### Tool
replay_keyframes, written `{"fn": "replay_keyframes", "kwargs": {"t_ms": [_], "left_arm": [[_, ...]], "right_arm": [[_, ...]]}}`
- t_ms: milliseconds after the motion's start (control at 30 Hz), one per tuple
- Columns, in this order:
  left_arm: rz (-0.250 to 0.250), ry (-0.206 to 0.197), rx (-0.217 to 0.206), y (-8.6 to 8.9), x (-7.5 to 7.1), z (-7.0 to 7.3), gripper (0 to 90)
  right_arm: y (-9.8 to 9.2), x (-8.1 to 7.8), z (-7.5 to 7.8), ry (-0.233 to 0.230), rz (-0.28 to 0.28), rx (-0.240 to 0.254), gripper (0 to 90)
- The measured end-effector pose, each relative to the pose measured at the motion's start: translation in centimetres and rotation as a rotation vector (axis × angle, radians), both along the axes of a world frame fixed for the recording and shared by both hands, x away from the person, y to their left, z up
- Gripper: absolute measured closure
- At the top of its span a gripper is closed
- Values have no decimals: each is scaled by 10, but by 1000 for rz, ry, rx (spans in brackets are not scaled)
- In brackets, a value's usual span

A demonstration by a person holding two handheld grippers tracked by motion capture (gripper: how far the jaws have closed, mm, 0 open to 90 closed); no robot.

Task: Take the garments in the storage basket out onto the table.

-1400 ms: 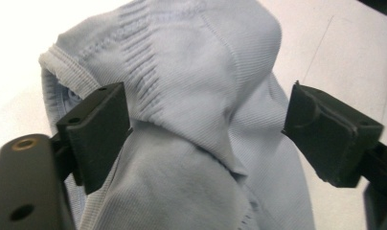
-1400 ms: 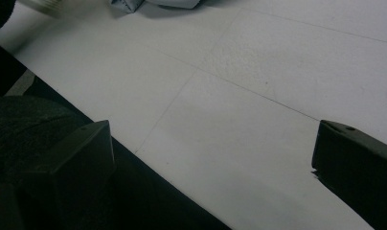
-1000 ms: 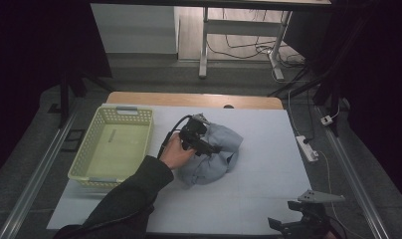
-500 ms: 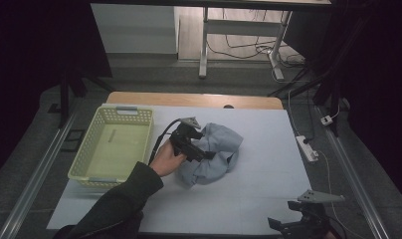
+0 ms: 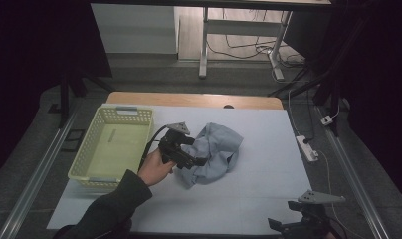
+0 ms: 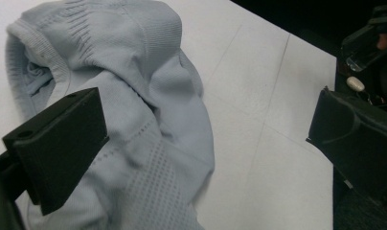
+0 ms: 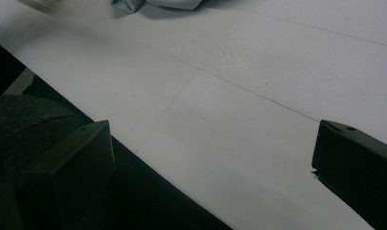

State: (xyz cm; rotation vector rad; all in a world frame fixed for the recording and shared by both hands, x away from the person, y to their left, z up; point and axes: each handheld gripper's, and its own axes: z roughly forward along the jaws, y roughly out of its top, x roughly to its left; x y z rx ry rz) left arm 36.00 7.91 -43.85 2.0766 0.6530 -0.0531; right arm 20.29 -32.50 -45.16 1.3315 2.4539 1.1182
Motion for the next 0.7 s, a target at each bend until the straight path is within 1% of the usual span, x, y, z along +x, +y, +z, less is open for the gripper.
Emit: {"fn": "replay_keyframes", "kwargs": {"t_ms": [100,200,267,367,467,700], "left_arm": [[11,-8,-2,10,-8,2,0],[20,-9,-18,20,-17,3,0],[22,-9,-23,28,-24,4,0],[35,-18,-28,39,-35,6,0],[46,-16,-45,50,-46,7,0],[92,-36,-51,78,-73,7,0]], "right_arm": [[0,0,0,-1,-2,-1,1],[0,-1,0,-2,-3,-1,1],[0,-1,0,-3,-5,-2,1],[0,-1,0,-4,-5,-2,0],[0,-1,0,-6,-5,-3,0],[1,-1,1,-9,3,-7,0]]}}
